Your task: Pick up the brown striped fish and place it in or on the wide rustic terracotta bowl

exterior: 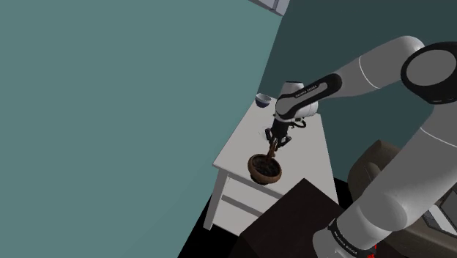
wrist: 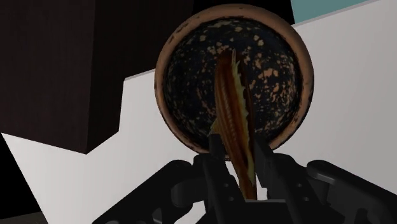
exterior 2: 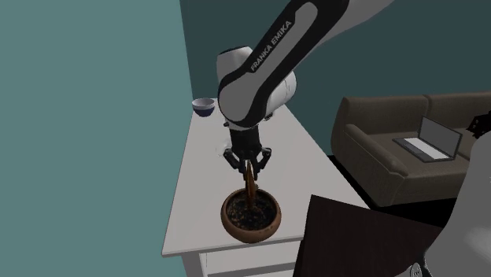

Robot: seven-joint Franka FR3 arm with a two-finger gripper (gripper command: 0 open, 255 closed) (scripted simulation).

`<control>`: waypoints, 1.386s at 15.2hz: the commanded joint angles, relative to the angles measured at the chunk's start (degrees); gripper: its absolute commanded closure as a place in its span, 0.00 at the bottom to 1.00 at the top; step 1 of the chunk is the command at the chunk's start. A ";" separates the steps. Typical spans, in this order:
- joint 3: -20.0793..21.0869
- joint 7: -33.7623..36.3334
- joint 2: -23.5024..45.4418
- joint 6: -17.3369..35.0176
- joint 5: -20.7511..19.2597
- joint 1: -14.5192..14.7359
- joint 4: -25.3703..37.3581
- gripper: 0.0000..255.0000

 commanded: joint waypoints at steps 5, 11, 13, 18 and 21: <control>0.05 -0.35 3.16 4.64 0.49 -0.10 -1.48 1.00; 0.29 -0.81 7.55 9.18 1.27 -0.25 -1.65 1.00; 0.29 -0.81 7.55 9.18 1.27 -0.25 -1.65 1.00; 0.29 -0.81 7.55 9.18 1.27 -0.25 -1.65 1.00; 0.29 -0.81 7.55 9.18 1.27 -0.25 -1.65 0.00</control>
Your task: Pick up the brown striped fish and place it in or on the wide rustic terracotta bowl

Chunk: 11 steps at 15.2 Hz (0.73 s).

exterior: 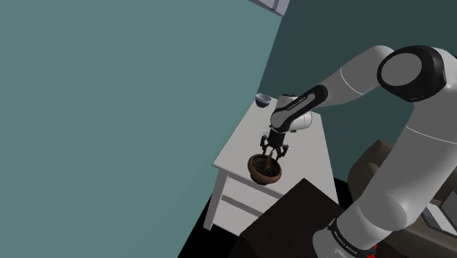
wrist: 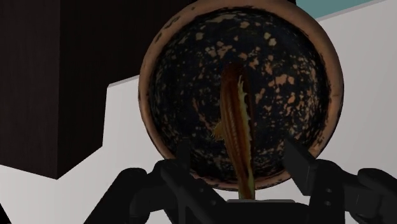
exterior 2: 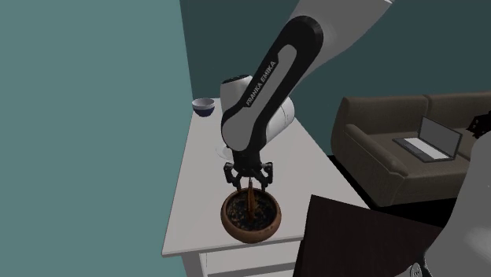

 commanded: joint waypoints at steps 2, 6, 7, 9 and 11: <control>0.00 0.00 0.00 0.00 0.00 0.00 0.00 0.00; -0.17 0.40 -3.23 -4.00 -0.55 0.20 0.79 0.00; -0.23 0.57 -4.73 -6.01 -0.78 0.28 1.31 0.00; -0.24 0.70 -5.86 -7.60 -0.95 0.32 1.77 0.00; -0.24 0.70 -5.87 -7.60 -0.95 0.32 1.77 0.00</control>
